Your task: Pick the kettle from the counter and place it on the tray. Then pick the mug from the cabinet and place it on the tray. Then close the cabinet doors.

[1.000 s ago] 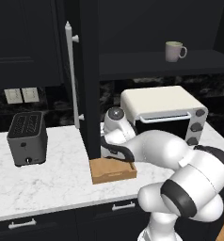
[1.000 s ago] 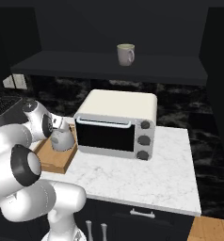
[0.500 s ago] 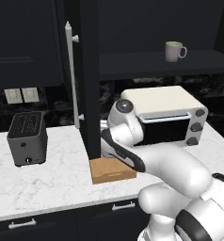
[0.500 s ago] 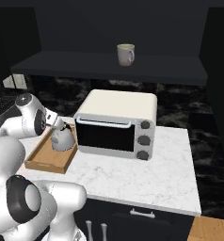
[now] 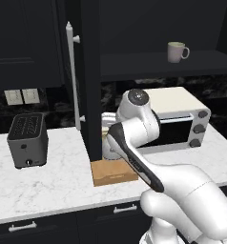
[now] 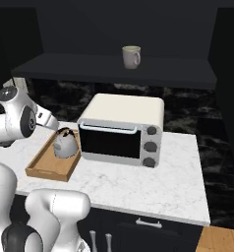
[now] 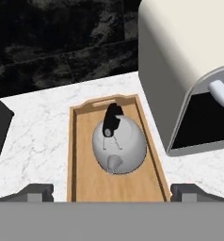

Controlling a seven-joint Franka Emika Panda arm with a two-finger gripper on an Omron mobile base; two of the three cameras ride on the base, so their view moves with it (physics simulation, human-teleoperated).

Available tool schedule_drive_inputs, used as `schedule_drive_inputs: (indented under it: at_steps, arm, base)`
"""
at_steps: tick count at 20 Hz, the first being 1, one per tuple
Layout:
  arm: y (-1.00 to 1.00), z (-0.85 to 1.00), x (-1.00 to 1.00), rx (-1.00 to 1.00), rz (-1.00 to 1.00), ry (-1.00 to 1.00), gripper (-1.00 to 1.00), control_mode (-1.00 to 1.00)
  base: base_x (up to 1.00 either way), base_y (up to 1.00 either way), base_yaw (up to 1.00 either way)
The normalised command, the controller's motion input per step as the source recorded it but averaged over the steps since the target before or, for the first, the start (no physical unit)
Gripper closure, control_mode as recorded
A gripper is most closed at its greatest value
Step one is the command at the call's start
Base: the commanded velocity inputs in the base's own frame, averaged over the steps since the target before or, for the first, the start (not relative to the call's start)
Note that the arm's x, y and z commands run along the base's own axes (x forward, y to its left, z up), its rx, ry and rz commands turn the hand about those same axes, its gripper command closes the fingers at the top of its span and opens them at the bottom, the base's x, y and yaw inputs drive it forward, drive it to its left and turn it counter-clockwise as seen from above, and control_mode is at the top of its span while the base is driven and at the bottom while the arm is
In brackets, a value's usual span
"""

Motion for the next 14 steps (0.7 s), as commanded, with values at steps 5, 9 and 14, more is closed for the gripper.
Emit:
schedule_drive_inputs:
  at_steps: [5,9,14]
  arm:
    - [-0.35,0.82,-0.66,0.0,0.0,0.0,-1.0,-1.0]
    - [-0.44,0.43,-0.4,0.0,0.03,0.0,-1.0,-1.0]
    - [-0.29,0.0,-0.02,0.0,0.07,0.0,-1.0,-1.0]
  base:
    - [0.0,0.0,0.0]
    - [0.0,0.0,0.0]
    - [0.0,0.0,0.0]
